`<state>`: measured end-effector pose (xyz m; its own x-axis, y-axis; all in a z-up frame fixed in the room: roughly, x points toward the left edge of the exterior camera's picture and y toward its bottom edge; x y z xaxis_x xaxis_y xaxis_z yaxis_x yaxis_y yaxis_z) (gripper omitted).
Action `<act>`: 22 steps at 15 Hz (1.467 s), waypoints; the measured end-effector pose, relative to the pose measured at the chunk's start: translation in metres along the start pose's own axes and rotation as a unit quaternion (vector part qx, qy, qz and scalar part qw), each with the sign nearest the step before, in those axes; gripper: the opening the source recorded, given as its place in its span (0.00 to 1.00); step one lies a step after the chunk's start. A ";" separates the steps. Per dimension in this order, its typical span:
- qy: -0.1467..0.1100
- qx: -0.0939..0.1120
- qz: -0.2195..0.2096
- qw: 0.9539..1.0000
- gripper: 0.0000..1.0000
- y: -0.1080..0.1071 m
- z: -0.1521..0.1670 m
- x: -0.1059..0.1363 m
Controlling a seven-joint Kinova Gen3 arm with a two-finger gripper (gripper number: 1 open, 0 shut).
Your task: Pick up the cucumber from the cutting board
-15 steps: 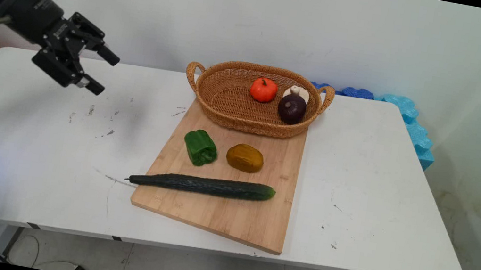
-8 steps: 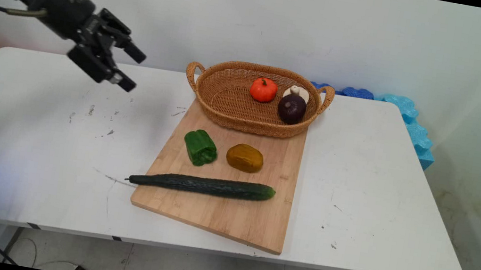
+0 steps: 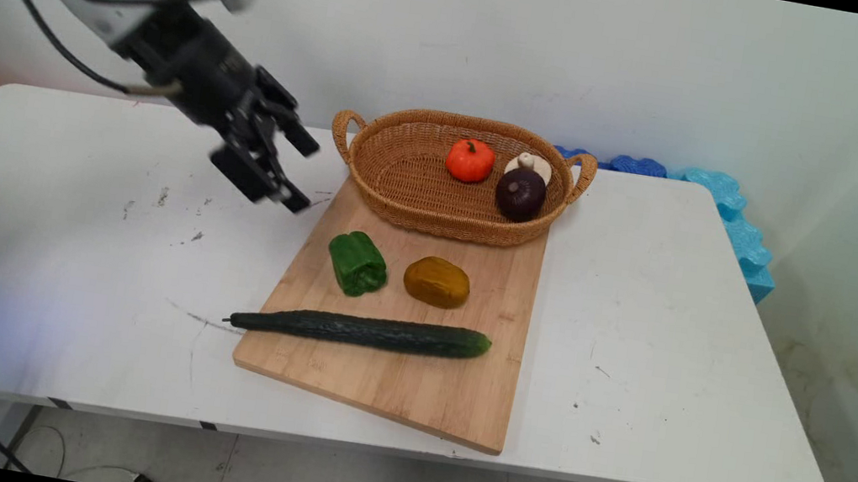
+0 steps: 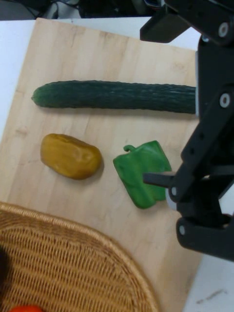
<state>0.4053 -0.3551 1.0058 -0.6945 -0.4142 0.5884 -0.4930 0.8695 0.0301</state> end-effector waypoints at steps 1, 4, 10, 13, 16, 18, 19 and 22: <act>-0.004 0.000 0.001 1.000 1.00 0.003 0.010 0.003; -0.021 -0.003 0.001 1.000 1.00 0.013 0.043 0.011; -0.055 -0.011 0.012 0.998 1.00 0.033 0.099 0.011; -0.066 -0.012 0.024 0.997 1.00 0.041 0.124 0.008; -0.072 -0.010 0.034 0.997 1.00 0.046 0.143 0.006; -0.075 -0.006 0.039 0.996 1.00 0.048 0.156 0.005; -0.076 -0.005 0.040 0.996 1.00 0.049 0.160 0.005; -0.080 -0.001 0.042 0.996 1.00 0.050 0.175 0.003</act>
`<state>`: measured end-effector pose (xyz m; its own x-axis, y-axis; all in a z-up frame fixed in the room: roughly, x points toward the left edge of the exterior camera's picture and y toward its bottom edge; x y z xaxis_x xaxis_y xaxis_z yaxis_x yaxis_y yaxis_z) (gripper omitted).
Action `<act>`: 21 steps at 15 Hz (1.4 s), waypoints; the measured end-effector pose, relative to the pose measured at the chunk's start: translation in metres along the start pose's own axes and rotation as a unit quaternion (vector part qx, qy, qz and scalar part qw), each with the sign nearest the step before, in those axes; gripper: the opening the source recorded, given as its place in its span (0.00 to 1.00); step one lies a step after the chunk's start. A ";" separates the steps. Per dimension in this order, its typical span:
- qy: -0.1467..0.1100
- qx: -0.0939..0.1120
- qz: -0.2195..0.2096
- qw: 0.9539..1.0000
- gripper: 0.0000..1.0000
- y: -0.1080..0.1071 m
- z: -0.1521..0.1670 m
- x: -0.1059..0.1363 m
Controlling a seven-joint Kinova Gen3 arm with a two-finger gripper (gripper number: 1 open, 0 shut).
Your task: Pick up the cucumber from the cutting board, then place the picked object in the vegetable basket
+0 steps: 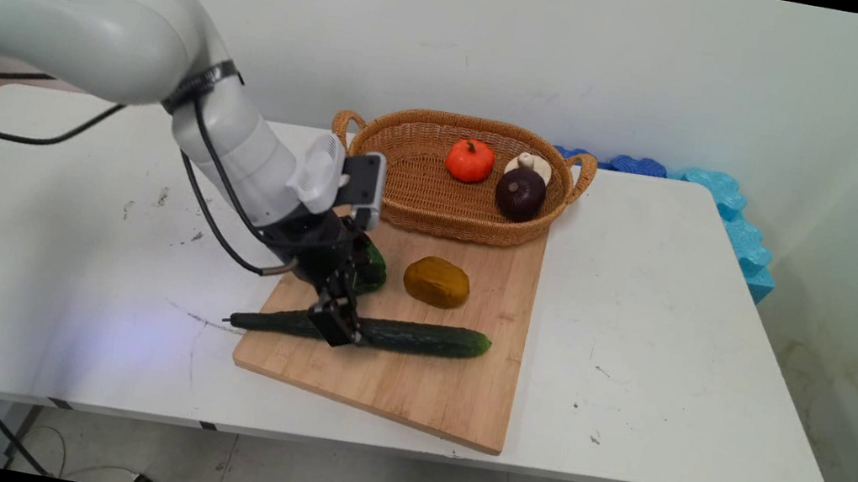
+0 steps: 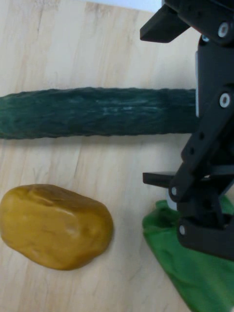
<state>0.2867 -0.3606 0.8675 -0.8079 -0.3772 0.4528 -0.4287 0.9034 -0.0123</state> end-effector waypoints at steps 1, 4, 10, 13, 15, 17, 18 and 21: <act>-0.001 0.001 0.001 1.000 1.00 0.000 0.005 0.000; -0.004 0.004 0.003 1.000 1.00 0.000 0.015 0.001; -0.009 0.008 0.006 1.000 1.00 0.000 0.036 0.001; -0.008 0.004 0.010 1.000 0.00 0.001 0.041 0.002; -0.006 -0.002 0.014 1.000 0.00 0.003 0.042 0.003; -0.002 -0.012 0.020 1.000 0.00 0.005 0.040 0.005; 0.001 -0.015 0.022 1.000 0.00 0.006 0.036 0.007; 0.014 -0.020 0.028 0.999 0.00 0.006 0.014 0.016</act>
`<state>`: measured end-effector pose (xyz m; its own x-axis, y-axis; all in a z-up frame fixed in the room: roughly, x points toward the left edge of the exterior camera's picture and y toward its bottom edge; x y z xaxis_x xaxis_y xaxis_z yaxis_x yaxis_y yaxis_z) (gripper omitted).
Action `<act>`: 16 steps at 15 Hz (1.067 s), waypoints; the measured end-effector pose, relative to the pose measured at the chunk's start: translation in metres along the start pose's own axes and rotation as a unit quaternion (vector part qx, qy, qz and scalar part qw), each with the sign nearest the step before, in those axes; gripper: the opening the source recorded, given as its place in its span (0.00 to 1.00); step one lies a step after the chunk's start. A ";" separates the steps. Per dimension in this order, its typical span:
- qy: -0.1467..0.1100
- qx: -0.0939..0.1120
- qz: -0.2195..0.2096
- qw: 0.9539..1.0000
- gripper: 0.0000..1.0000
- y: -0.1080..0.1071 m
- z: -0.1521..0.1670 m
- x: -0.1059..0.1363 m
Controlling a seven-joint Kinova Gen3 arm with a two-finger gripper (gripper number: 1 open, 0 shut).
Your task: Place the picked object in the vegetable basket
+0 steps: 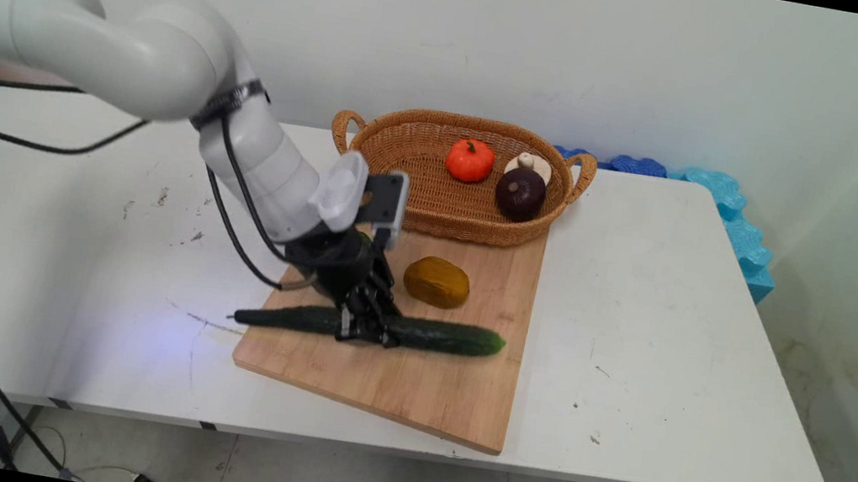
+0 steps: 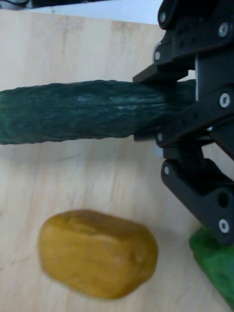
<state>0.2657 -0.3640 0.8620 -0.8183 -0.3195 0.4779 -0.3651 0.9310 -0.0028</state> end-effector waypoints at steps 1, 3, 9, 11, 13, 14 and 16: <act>0.003 0.000 0.001 1.000 0.00 0.000 -0.006 0.002; 0.012 -0.002 0.006 1.000 0.00 -0.004 -0.023 0.011; 0.038 0.015 -0.010 0.999 0.00 -0.024 -0.102 0.036; 0.045 0.025 -0.028 0.998 0.00 -0.040 -0.125 0.048; 0.046 0.037 -0.047 0.997 0.00 -0.057 -0.140 0.059; 0.044 0.045 -0.057 0.996 0.00 -0.067 -0.145 0.065; 0.036 0.060 -0.078 0.994 0.00 -0.088 -0.151 0.074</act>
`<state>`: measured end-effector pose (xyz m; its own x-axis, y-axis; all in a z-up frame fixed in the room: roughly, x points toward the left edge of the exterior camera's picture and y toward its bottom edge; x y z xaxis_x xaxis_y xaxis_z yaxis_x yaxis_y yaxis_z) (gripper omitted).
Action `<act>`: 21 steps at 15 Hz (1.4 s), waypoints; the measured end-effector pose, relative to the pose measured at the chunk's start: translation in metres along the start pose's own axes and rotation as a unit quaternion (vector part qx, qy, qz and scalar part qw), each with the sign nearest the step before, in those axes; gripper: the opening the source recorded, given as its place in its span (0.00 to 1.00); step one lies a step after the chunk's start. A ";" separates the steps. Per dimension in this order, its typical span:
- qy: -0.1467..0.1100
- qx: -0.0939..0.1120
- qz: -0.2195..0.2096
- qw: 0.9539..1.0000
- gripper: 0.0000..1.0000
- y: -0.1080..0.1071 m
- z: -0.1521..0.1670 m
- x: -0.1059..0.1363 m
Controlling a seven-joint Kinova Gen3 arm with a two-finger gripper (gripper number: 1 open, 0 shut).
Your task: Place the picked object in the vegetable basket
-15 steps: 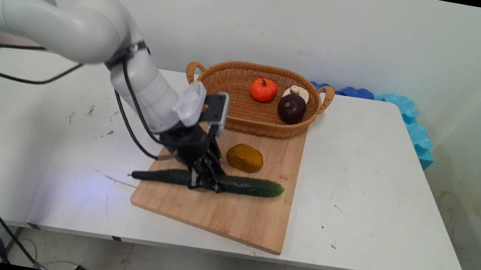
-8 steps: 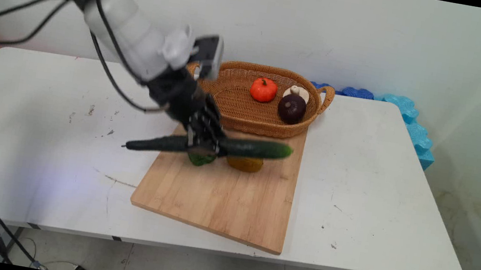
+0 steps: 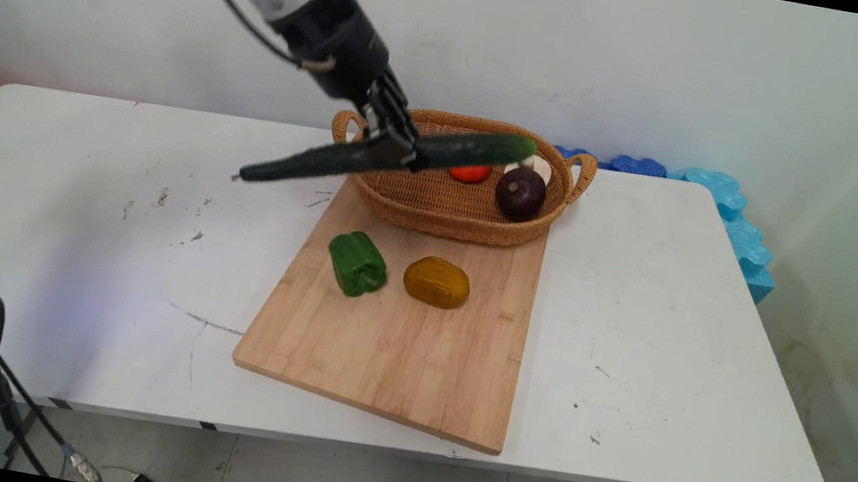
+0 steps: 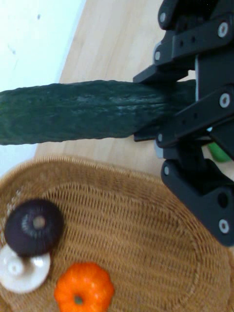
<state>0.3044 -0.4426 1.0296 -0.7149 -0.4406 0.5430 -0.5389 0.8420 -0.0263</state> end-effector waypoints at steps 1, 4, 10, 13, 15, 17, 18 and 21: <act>-0.007 0.009 -0.010 1.000 0.00 -0.010 0.002 0.006; -0.029 0.031 -0.038 0.998 0.00 -0.039 0.014 0.018; -0.078 0.061 -0.086 0.991 0.00 -0.083 0.050 0.028; -0.095 0.070 -0.106 0.987 0.00 -0.097 0.064 0.024; -0.110 0.075 -0.117 0.984 0.00 -0.110 0.080 0.025; -0.124 0.076 -0.124 0.982 0.00 -0.120 0.096 0.026; -0.127 0.076 -0.126 0.981 0.00 -0.123 0.101 0.026; -0.139 0.074 -0.132 0.979 0.00 -0.131 0.118 0.028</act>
<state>0.3028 -0.6015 0.9494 -0.6245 -0.7214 0.2993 -0.7649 0.6423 -0.0479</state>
